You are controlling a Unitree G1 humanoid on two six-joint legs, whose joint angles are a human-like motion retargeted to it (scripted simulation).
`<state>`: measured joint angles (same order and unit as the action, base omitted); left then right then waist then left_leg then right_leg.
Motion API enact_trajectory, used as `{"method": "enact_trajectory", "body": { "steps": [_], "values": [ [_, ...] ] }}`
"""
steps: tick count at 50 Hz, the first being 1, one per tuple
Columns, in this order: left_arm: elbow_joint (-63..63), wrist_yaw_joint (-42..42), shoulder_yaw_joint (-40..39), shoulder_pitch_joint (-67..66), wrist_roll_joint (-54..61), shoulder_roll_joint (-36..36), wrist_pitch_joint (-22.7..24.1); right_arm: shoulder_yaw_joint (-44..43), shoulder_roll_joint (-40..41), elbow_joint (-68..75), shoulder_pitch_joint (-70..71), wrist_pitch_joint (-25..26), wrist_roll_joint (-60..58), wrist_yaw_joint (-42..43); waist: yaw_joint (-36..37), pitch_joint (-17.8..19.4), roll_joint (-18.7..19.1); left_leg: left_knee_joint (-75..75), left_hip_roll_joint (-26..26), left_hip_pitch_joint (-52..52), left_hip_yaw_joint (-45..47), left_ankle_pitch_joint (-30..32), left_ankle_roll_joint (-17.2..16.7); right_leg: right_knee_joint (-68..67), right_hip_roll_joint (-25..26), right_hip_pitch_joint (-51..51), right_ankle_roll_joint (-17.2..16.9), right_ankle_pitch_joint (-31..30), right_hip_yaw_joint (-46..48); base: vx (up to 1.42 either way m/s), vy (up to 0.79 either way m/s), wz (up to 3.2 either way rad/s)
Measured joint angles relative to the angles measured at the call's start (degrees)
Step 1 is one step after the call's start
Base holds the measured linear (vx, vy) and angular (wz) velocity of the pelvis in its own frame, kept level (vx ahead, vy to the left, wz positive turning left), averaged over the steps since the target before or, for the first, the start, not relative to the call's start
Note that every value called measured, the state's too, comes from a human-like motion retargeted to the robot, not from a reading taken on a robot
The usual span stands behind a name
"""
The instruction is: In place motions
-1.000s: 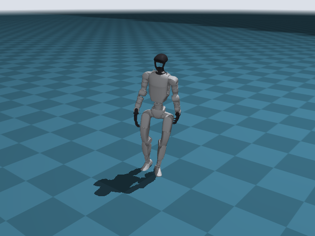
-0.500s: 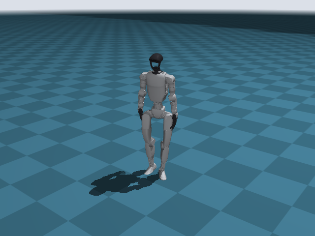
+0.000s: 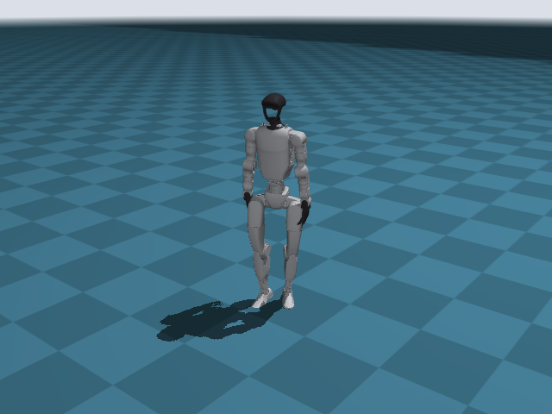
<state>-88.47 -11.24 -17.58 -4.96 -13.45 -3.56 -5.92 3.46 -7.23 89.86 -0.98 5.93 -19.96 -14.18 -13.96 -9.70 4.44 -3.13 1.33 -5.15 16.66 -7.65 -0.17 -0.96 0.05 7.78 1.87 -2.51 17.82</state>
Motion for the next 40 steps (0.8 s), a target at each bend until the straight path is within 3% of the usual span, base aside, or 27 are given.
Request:
{"method": "enact_trajectory", "body": {
  "steps": [5, 21, 29, 40],
  "values": [
    [1.7, -0.1, 0.8, 1.6, 0.5, 0.1, 0.3, 0.6, 0.8, -1.3, 0.9, -0.4, 1.1, -0.6, -3.8, 0.9, -0.3, 0.5, 1.3, -0.4, -5.1, 1.1, 0.4, 0.4, -1.4, -0.6, -0.2, -0.6, 5.5, 0.07, -0.07, 0.83],
    [-0.2, 0.0, -0.1, 2.2, 0.8, -0.1, 0.7, 2.3, 1.5, -2.8, 1.8, -0.8, 0.7, -1.8, 0.2, 0.7, -2.1, 1.3, 1.9, 0.0, -2.5, 0.1, 1.6, 0.0, -2.4, -0.6, -1.6, -1.1, 4.0, 0.11, -0.08, -0.14],
    [-1.5, 0.8, -1.4, 0.7, 0.5, 0.1, 0.4, 2.4, 1.0, -1.5, 1.4, -0.5, 0.1, -0.6, 8.7, 0.2, -3.4, 2.0, 1.1, 0.9, 6.0, -1.4, 1.5, -0.6, -1.2, -0.1, -2.1, -0.4, -4.0, 0.09, -0.05, -0.97],
    [-1.4, 0.8, -1.3, -0.2, 0.5, 0.3, 0.5, 1.4, 0.9, -1.7, 0.5, -0.7, 0.9, -0.2, 10.4, 0.3, -3.7, 3.5, 1.9, 2.2, 7.8, -1.7, 2.4, -0.7, -1.1, -0.4, -2.9, -0.5, -5.4, 0.09, -0.05, -0.17]
  ]
}}
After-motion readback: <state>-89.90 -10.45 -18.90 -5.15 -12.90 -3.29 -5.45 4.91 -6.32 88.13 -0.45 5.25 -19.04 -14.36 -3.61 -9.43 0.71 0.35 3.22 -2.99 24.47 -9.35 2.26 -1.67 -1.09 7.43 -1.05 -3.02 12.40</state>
